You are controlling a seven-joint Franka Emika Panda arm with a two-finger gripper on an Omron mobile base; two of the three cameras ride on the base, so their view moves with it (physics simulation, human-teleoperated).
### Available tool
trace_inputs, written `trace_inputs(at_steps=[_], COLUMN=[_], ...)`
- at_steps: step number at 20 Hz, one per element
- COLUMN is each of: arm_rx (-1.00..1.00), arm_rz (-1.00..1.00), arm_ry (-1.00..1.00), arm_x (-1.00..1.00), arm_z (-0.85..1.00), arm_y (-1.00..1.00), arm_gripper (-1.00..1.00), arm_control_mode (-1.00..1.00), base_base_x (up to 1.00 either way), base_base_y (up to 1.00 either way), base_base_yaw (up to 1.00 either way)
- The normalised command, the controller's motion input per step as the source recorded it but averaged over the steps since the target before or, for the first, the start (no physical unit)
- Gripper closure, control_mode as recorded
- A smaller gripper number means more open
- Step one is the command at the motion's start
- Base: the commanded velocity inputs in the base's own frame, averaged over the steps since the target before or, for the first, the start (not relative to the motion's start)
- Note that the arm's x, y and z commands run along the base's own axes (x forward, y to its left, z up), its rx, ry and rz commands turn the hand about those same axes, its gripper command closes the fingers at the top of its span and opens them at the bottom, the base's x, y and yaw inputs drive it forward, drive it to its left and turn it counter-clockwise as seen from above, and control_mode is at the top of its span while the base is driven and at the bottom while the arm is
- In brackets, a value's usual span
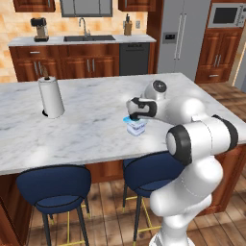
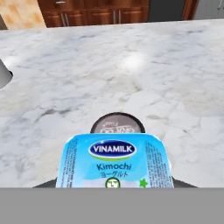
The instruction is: Stack the yogurt containers by placing the smaller containers on top of the larger containers.
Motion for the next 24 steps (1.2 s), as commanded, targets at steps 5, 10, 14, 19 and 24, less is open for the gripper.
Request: trace_inputs(at_steps=[5,10,14,19,24], arm_rx=[0.00,0.00,0.00,0.00,0.00], arm_rz=[0.00,0.00,0.00,0.00,0.00], arm_ry=[0.00,0.00,0.00,0.00,0.00], arm_x=[0.15,0.11,0.07,0.06,0.03], arm_z=[-0.15,-0.14,-0.12,-0.10,-0.09], arm_y=[0.00,0.00,0.00,0.00,0.00], arm_gripper=[1.00,1.00,1.00,1.00,1.00], arm_control_mode=[-1.00,-1.00,-1.00,-1.00,-1.00], base_base_x=[0.00,0.00,0.00,0.00,0.00], base_base_y=[0.00,0.00,0.00,0.00,0.00], base_base_yaw=[0.00,0.00,0.00,0.00,0.00])
